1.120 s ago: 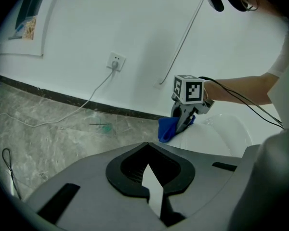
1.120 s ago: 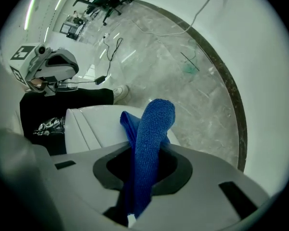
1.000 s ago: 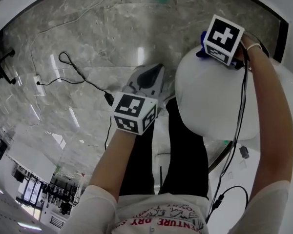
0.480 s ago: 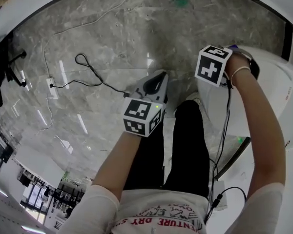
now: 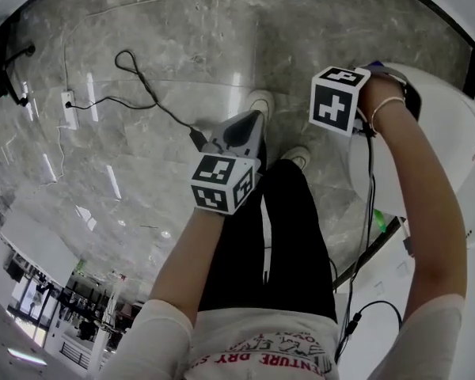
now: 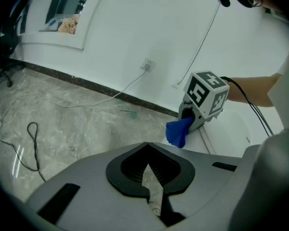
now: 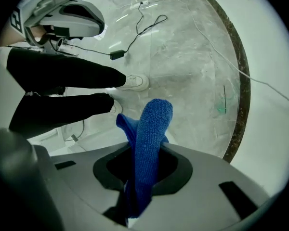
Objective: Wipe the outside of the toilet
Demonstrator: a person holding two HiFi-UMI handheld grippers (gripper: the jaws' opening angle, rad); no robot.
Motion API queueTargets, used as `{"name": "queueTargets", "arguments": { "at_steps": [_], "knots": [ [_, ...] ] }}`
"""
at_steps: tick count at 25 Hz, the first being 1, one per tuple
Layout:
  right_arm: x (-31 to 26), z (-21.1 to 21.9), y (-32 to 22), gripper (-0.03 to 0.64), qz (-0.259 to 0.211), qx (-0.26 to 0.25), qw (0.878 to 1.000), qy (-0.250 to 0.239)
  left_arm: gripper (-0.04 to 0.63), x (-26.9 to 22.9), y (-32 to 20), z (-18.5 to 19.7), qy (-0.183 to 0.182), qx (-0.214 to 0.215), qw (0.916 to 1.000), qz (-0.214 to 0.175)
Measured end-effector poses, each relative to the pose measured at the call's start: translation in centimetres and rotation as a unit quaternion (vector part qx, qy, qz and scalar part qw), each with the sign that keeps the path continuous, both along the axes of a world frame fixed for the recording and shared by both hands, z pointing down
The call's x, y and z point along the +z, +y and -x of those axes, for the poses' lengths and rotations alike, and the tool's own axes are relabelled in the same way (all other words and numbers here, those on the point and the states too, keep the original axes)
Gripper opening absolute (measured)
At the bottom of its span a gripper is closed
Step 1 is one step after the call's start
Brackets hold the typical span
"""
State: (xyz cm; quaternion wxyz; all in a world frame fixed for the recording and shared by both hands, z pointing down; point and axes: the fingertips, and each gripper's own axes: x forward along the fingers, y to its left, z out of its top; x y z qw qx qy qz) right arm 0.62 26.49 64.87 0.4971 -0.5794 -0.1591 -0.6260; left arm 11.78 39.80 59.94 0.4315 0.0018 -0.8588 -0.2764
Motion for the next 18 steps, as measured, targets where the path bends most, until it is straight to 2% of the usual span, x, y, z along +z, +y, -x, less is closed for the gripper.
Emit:
{"name": "queueTargets", "arguments": {
  "at_steps": [3,6,10,14,16,18],
  "knots": [
    [0.1,-2.1,-0.2,0.075,-0.001,-0.041,0.999,-0.006,0.006,0.5,-0.2,-3.4,0.009,-0.041,0.9991,-0.002],
    [-0.2,-5.2,-0.3,0.075,-0.006,-0.049,0.999,0.021,0.008,0.6,-0.7,-6.4,0.013,-0.069,0.9975,-0.005],
    [-1.2,-8.6,1.1,0.075,0.017,0.016,0.998,0.062,0.008,0.6,-1.7,-8.1,0.014,-0.071,0.9974,-0.002],
    [-2.7,-9.0,2.0,0.075,0.056,0.072,0.994,0.058,0.006,-1.0,-2.4,-7.3,0.002,-0.057,0.9984,0.004],
    [-4.1,-8.4,2.7,0.075,0.097,0.108,0.988,0.049,0.008,-2.5,-2.5,-6.0,-0.010,-0.041,0.9990,0.011],
    [-6.5,-7.0,3.7,0.075,0.149,0.171,0.973,0.038,0.006,-4.5,-2.4,-4.1,-0.023,-0.024,0.9992,0.021]
  ]
}}
